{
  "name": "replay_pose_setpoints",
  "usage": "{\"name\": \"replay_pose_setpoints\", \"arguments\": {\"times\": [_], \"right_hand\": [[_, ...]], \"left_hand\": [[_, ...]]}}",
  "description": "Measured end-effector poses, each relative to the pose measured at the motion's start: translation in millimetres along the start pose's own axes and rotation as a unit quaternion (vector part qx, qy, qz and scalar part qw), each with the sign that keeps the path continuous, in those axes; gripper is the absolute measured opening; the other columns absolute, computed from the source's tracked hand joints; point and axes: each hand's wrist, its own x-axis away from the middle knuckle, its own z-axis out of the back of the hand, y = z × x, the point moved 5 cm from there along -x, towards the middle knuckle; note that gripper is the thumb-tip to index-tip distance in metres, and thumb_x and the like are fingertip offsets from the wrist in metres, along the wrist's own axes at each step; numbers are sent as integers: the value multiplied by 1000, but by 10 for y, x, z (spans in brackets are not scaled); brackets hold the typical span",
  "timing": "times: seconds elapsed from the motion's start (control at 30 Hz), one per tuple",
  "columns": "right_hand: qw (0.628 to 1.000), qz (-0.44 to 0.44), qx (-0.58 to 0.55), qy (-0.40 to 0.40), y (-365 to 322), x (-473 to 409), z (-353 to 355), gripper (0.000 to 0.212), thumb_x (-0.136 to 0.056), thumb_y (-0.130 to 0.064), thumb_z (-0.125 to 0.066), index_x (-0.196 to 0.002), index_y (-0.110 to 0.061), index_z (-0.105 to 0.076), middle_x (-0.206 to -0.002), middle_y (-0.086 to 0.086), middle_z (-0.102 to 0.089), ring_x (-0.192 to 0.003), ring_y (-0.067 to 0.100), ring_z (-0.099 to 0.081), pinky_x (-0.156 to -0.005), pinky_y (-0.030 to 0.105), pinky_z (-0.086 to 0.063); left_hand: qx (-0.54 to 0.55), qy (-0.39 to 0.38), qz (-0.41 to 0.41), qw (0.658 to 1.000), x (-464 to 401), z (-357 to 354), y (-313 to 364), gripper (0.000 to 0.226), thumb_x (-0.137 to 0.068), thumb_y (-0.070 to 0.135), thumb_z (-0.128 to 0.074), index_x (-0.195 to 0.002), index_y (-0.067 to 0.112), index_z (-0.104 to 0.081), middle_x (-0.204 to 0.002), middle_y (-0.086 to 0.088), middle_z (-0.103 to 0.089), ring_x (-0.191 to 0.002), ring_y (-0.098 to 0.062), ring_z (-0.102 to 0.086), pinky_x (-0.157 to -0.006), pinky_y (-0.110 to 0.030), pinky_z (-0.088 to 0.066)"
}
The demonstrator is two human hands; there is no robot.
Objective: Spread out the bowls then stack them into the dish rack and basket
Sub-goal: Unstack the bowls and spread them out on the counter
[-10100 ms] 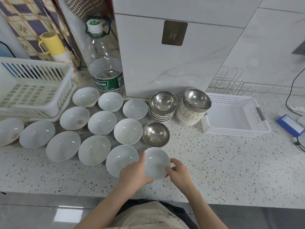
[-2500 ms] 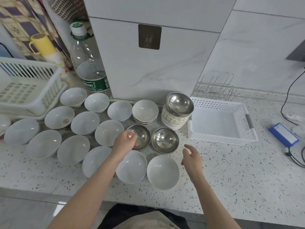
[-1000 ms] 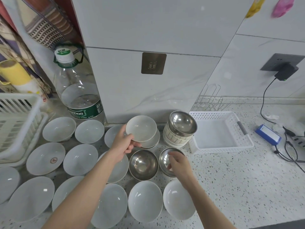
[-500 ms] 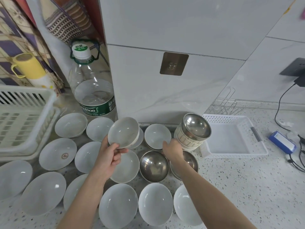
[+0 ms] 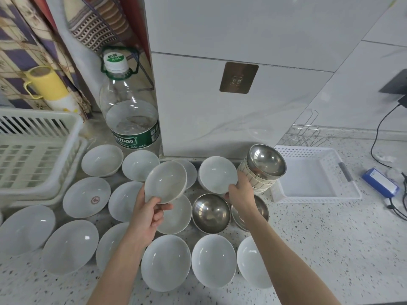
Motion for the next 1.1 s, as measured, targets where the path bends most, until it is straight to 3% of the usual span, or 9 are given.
{"name": "replay_pose_setpoints", "arguments": {"times": [0.1, 0.2, 0.33, 0.53, 0.7, 0.87, 1.1], "right_hand": [[999, 1, -32, -22, 39, 174, 120, 59, -83, 3, -41, -130, -30, -51, -110, -2, -63, -78, 17, -64, -58, 25, -54], [998, -27, -46, -21, 146, 346, 270, 58, -83, 0, -44, -127, -36, -53, -96, 0, -67, -64, 10, -64, -53, 19, -50], [992, -32, -118, -13, 302, 522, 536, 60, -81, 6, -43, -103, -44, -67, -86, -5, -66, -50, 4, -57, -48, 18, -47], [990, -58, -130, 1, 641, 590, 1156, 51, -86, 3, -46, -120, -32, -60, -50, 5, -58, -40, 8, -43, -40, 17, -36], [991, -54, -121, -15, 874, 520, 1673, 50, -88, 1, -46, -126, -29, -56, -50, 4, -60, -42, 7, -48, -41, 17, -37], [994, -46, -95, -36, 1177, 480, 2145, 51, -89, 0, -46, -126, -33, -52, -51, 2, -63, -43, 5, -51, -41, 16, -40], [994, -44, 19, -100, 1433, 424, 2353, 55, -91, -3, -42, -140, -27, -45, -79, 9, -70, -53, 6, -61, -49, 21, -49]], "left_hand": [[7, -3, 0, 1000, 92, -54, -31, 45, -97, -1, -39, -133, 23, -48, -94, -23, -61, -37, -3, -52, -29, -14, -22], [24, -2, 6, 1000, 192, -105, -106, 39, -96, 0, -41, -123, 26, -53, -83, -20, -65, -35, -3, -46, -29, -14, -23], [38, -4, 22, 999, 310, -211, -244, 33, -96, 3, -43, -107, 31, -57, -67, -16, -69, -32, -5, -33, -29, -14, -24], [35, -15, 16, 999, 461, -614, -470, 41, -97, 2, -42, -115, 34, -57, -65, -16, -68, -32, -5, -33, -28, -15, -24], [41, -5, -1, 999, 615, -1137, -735, 32, -99, 3, -41, -120, 23, -52, -67, -15, -68, -32, -4, -35, -29, -15, -25], [78, 24, -22, 996, 801, -1596, -1008, 39, -99, -2, -37, -125, 24, -50, -64, -16, -67, -30, -4, -38, -27, -13, -22], [99, 63, -18, 993, 1053, -1805, -1337, 39, -99, 2, -41, -125, 29, -54, -64, -16, -67, -31, -4, -33, -27, -14, -24]]}}
